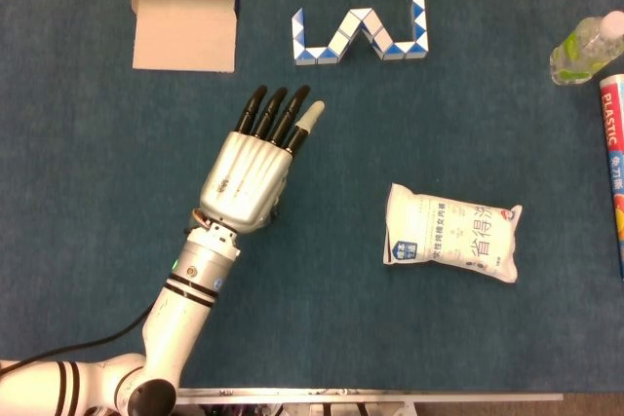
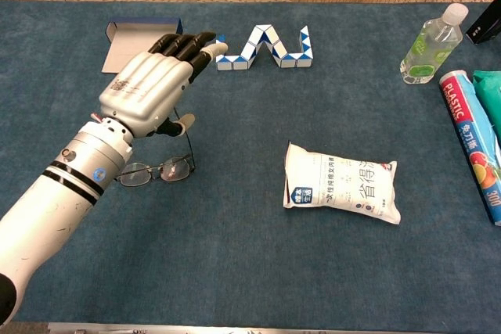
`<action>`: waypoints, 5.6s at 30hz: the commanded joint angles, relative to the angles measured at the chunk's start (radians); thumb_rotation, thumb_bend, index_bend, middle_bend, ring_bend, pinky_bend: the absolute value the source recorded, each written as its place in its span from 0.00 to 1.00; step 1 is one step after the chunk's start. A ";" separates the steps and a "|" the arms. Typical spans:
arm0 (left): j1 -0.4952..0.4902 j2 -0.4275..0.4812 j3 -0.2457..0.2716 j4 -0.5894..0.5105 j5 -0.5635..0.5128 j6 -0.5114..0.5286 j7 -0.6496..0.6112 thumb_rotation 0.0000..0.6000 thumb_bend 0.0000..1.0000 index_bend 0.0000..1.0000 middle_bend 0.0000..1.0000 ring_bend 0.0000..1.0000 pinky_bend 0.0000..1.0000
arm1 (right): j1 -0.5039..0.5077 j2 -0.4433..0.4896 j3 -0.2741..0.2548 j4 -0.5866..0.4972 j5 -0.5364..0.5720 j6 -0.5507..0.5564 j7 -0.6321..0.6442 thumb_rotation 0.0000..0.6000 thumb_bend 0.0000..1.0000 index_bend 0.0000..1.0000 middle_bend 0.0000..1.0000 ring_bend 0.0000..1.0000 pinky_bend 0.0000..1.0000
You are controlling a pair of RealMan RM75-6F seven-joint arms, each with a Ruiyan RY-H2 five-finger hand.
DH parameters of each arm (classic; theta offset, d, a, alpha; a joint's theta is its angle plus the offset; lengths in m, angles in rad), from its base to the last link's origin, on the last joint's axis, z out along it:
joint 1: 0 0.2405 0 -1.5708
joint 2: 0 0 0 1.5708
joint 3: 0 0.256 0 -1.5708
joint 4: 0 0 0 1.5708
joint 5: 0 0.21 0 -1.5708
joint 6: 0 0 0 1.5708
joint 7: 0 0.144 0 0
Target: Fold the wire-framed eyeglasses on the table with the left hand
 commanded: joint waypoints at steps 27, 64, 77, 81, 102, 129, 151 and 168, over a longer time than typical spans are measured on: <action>0.063 0.057 0.047 0.055 -0.015 0.025 -0.110 1.00 0.28 0.04 0.00 0.00 0.00 | 0.004 -0.005 -0.002 -0.001 0.000 -0.009 -0.015 1.00 0.23 0.45 0.44 0.28 0.27; 0.107 -0.004 0.080 0.381 0.050 -0.048 -0.464 1.00 0.28 0.04 0.00 0.00 0.00 | 0.003 -0.005 0.002 0.000 0.007 -0.009 -0.014 1.00 0.23 0.45 0.44 0.28 0.27; 0.122 0.026 0.082 0.319 0.110 -0.005 -0.454 1.00 0.28 0.04 0.00 0.00 0.00 | 0.002 -0.004 0.001 0.000 0.004 -0.007 -0.011 1.00 0.23 0.45 0.44 0.28 0.27; 0.129 0.065 0.078 0.245 0.117 0.014 -0.412 1.00 0.28 0.04 0.00 0.00 0.00 | 0.002 -0.006 -0.002 -0.001 -0.003 -0.005 -0.016 1.00 0.23 0.45 0.44 0.28 0.27; 0.175 0.108 0.096 0.239 0.092 0.016 -0.407 1.00 0.28 0.03 0.00 0.00 0.00 | 0.006 -0.011 -0.002 0.000 0.000 -0.014 -0.029 1.00 0.23 0.45 0.44 0.28 0.27; 0.210 0.074 0.116 0.355 0.078 -0.028 -0.468 1.00 0.28 0.02 0.00 0.00 0.00 | 0.008 -0.010 0.000 0.002 0.009 -0.020 -0.023 1.00 0.23 0.45 0.44 0.28 0.27; 0.221 0.354 0.171 0.234 0.356 0.130 -0.385 1.00 0.28 0.00 0.00 0.00 0.00 | 0.002 -0.020 -0.005 0.002 0.006 -0.014 -0.050 1.00 0.23 0.45 0.44 0.28 0.27; 0.357 0.427 0.206 0.428 0.435 0.338 -0.495 1.00 0.28 0.07 0.00 0.00 0.00 | 0.023 -0.062 0.008 0.022 0.055 -0.074 -0.131 1.00 0.23 0.45 0.44 0.28 0.27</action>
